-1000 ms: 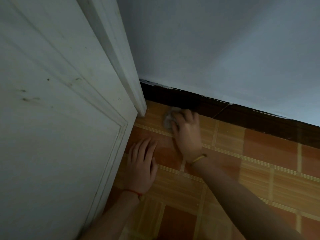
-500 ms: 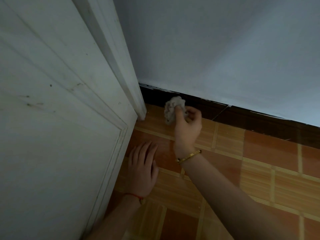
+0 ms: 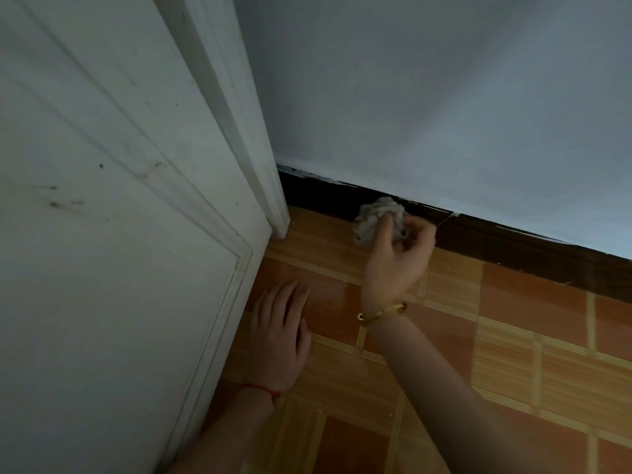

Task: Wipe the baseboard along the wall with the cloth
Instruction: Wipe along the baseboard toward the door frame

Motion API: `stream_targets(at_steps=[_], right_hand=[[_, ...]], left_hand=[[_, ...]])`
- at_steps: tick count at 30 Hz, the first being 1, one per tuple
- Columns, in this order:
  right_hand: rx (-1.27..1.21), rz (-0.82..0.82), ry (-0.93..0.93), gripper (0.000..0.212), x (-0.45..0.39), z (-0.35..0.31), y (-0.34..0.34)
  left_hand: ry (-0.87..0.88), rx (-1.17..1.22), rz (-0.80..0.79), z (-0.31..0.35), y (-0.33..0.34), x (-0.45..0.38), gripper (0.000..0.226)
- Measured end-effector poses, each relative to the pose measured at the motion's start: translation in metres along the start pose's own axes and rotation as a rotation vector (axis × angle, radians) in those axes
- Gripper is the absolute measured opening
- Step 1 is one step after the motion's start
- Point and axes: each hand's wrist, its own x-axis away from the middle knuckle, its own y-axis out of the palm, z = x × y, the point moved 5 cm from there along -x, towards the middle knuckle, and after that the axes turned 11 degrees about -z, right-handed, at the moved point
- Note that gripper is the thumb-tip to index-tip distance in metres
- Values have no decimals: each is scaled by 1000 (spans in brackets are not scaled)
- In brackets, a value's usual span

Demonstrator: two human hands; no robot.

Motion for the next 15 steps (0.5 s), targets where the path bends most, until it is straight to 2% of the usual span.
stream_targets(at_steps=[5,9,15], right_hand=[[63,-80,-79,31,10,-10,34],[35,-91,-83,32,16,-14,57],[100,31,-97,28,-1,-2,7]], left_hand=[[10,-8,9,0,0,0,50],[16,-9,12,0,1,-1,51],[7,-6,17,0,1,0,49]])
